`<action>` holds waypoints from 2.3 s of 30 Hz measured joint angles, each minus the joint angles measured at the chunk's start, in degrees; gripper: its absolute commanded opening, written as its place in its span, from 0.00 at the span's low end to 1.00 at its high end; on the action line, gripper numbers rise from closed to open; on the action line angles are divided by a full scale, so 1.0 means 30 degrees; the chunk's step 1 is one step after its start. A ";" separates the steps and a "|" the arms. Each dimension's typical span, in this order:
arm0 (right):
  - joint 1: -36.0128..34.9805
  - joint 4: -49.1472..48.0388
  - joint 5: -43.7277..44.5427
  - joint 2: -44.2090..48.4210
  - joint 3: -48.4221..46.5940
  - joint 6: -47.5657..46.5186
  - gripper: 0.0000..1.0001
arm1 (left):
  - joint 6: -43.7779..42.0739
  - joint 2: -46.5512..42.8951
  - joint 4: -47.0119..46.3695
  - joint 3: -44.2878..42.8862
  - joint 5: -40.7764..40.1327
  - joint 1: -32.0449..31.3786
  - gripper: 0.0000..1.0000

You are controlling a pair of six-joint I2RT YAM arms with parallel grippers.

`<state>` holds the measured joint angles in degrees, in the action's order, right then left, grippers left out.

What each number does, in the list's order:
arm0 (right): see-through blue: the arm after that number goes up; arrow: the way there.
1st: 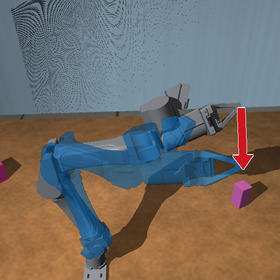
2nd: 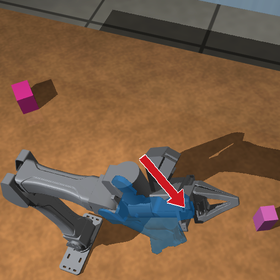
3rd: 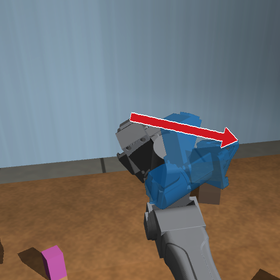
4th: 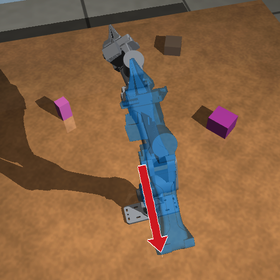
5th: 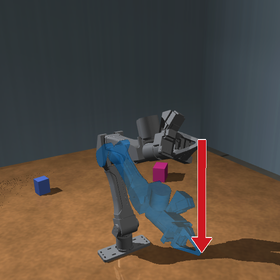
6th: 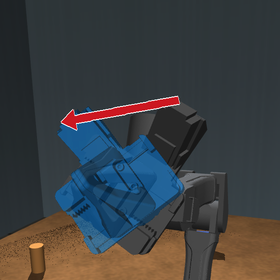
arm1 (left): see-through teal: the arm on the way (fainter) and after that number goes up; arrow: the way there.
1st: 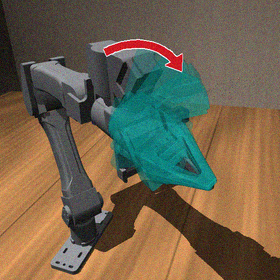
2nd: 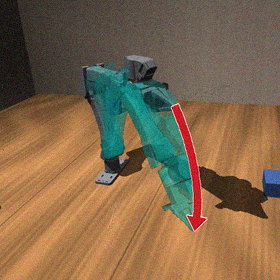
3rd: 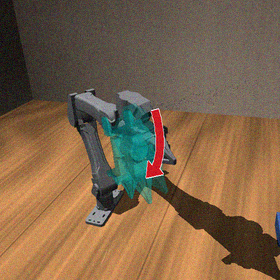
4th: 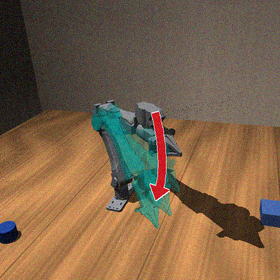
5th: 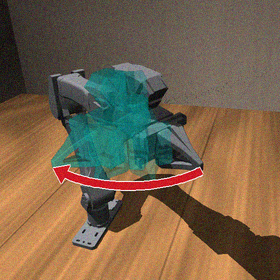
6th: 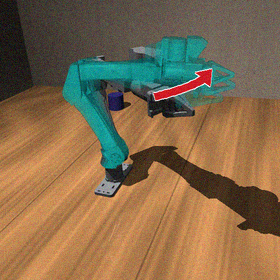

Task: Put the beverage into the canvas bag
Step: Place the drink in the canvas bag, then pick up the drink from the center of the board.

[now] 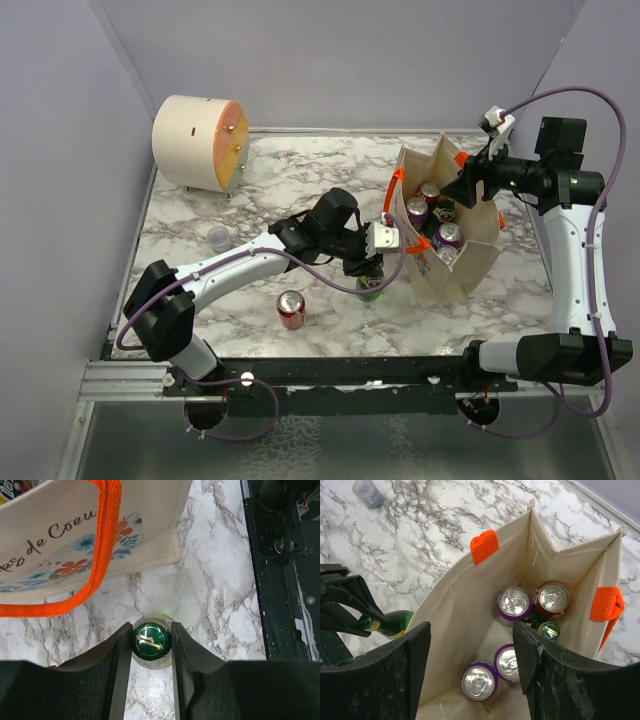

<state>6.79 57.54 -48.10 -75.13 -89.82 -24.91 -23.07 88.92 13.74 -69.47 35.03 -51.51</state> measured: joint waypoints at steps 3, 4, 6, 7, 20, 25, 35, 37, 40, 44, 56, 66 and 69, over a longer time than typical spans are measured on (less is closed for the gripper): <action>-0.0051 0.0007 0.0000 0.0036 0.0007 -0.0299 0.66 | -0.0007 0.0007 0.0066 0.0066 0.0102 0.0000 0.19; -0.0095 0.0007 0.0000 0.0058 0.0022 -0.0328 0.66 | -0.0007 0.0007 0.0058 0.0066 0.0124 -0.0015 0.20; -0.0168 0.0022 0.0000 0.0124 0.0109 -0.0437 0.66 | -0.0015 0.0007 0.0087 0.0066 0.0153 -0.0015 0.24; -0.0204 0.0044 0.0000 0.0153 0.0138 -0.0466 0.66 | -0.0022 0.0015 0.0087 0.0066 0.0175 -0.0022 0.26; -0.0641 0.0612 0.0000 0.0335 0.0291 -0.1501 0.67 | -0.0044 0.0109 -0.0270 -0.1603 0.0510 -0.0058 0.88; -0.1188 0.0765 -0.0007 0.0357 0.0291 -0.1858 0.66 | -0.0007 -0.0153 0.0051 -0.2601 0.0444 0.0109 0.90; -0.4437 -0.0401 0.0197 0.0969 0.1129 -0.1377 0.66 | 0.1224 -0.4641 0.0284 -0.0787 -0.3577 0.6441 0.89; -0.5566 -0.0517 0.0350 0.0962 0.1275 -0.1523 0.67 | 0.2062 -0.4707 0.0175 -0.0605 -0.4437 0.8320 0.89; -0.7635 -0.0459 0.1013 0.0925 0.1457 -0.2353 0.70 | 0.3344 -0.4612 0.0000 -0.0415 -0.5391 1.0732 0.88; -1.0375 -0.0350 0.2448 0.0918 0.2011 -0.3927 0.72 | 0.4415 -0.4597 -0.0525 -0.0401 -0.5996 1.2393 0.86; -1.2917 -0.0102 0.4947 -0.0736 0.5166 -0.7410 0.73 | 0.4379 -0.5005 -0.0692 0.0474 -0.6120 1.2648 0.85; -1.3799 -0.0546 0.5209 -0.1479 0.6513 -0.8167 0.53 | 0.4357 -0.5056 -0.0699 0.0597 -0.5967 1.2692 0.85; -1.3945 -0.0765 0.5217 -0.1617 0.6645 -0.8167 0.47 | 0.4350 -0.5056 -0.0699 0.0597 -0.5931 1.2684 0.84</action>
<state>-35.05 55.24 -32.45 -79.99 -69.89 -49.41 -10.02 73.76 11.64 -67.68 17.23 -13.45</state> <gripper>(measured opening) 0.530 0.847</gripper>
